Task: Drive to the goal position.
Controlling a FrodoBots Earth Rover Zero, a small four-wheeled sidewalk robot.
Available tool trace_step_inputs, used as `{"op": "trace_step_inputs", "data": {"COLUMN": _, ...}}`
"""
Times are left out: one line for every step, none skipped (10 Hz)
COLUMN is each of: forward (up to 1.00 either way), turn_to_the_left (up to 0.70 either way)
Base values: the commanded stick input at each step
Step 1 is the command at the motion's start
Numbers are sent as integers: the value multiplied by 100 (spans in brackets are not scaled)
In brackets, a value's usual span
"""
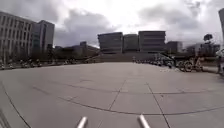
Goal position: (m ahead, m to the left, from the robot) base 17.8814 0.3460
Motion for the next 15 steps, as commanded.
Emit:
{"op": "trace_step_inputs", "data": {"forward": 70, "turn_to_the_left": 0}}
{"op": "trace_step_inputs", "data": {"forward": 70, "turn_to_the_left": 0}}
{"op": "trace_step_inputs", "data": {"forward": 70, "turn_to_the_left": 0}}
{"op": "trace_step_inputs", "data": {"forward": 70, "turn_to_the_left": 0}}
{"op": "trace_step_inputs", "data": {"forward": 70, "turn_to_the_left": 0}}
{"op": "trace_step_inputs", "data": {"forward": 70, "turn_to_the_left": 0}}
{"op": "trace_step_inputs", "data": {"forward": 70, "turn_to_the_left": 0}}
{"op": "trace_step_inputs", "data": {"forward": 70, "turn_to_the_left": 0}}
{"op": "trace_step_inputs", "data": {"forward": 70, "turn_to_the_left": 0}}
{"op": "trace_step_inputs", "data": {"forward": 70, "turn_to_the_left": 0}}
{"op": "trace_step_inputs", "data": {"forward": 70, "turn_to_the_left": 0}}
{"op": "trace_step_inputs", "data": {"forward": 70, "turn_to_the_left": 0}}
{"op": "trace_step_inputs", "data": {"forward": 70, "turn_to_the_left": 0}}
{"op": "trace_step_inputs", "data": {"forward": 70, "turn_to_the_left": 0}}
{"op": "trace_step_inputs", "data": {"forward": 70, "turn_to_the_left": 0}}
